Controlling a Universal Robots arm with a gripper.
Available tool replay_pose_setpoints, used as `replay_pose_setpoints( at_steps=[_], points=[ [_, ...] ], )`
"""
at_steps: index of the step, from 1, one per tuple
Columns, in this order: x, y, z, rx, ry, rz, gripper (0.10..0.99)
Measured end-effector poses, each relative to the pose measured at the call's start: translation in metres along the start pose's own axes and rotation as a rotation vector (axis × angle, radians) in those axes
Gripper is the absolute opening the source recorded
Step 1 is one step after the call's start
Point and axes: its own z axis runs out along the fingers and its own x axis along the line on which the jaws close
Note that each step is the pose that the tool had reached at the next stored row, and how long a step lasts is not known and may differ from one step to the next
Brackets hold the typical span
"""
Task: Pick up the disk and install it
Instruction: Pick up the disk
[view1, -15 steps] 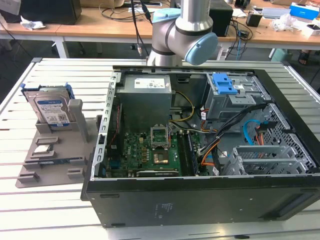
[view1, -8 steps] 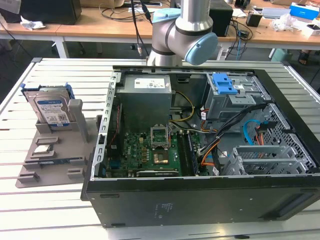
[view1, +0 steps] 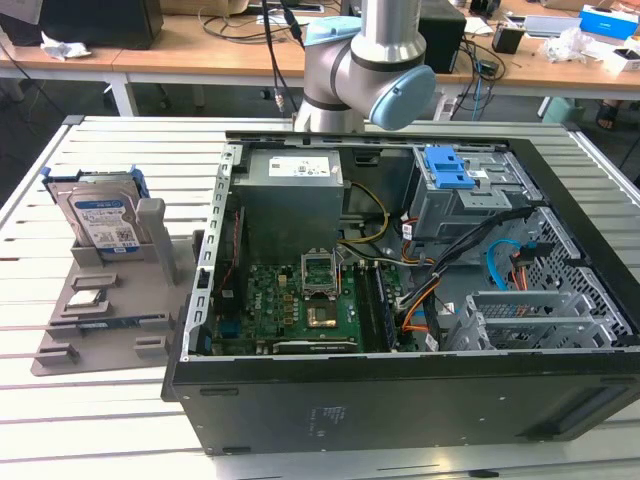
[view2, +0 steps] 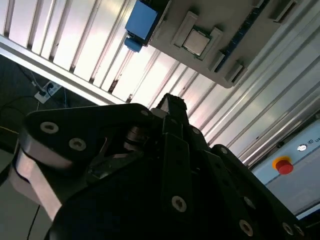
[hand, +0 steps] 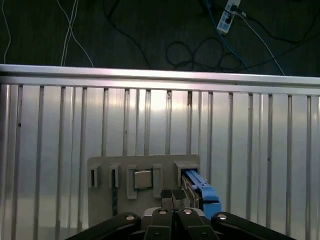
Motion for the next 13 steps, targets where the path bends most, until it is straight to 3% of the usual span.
replay_pose_setpoints(
  at_steps=[6,13],
  points=[
    [0.0,0.0,0.0,-0.002,0.0035,-0.079,0.106],
    [0.0,0.0,0.0,-0.003,0.0061,-0.135,0.106]
  ],
)
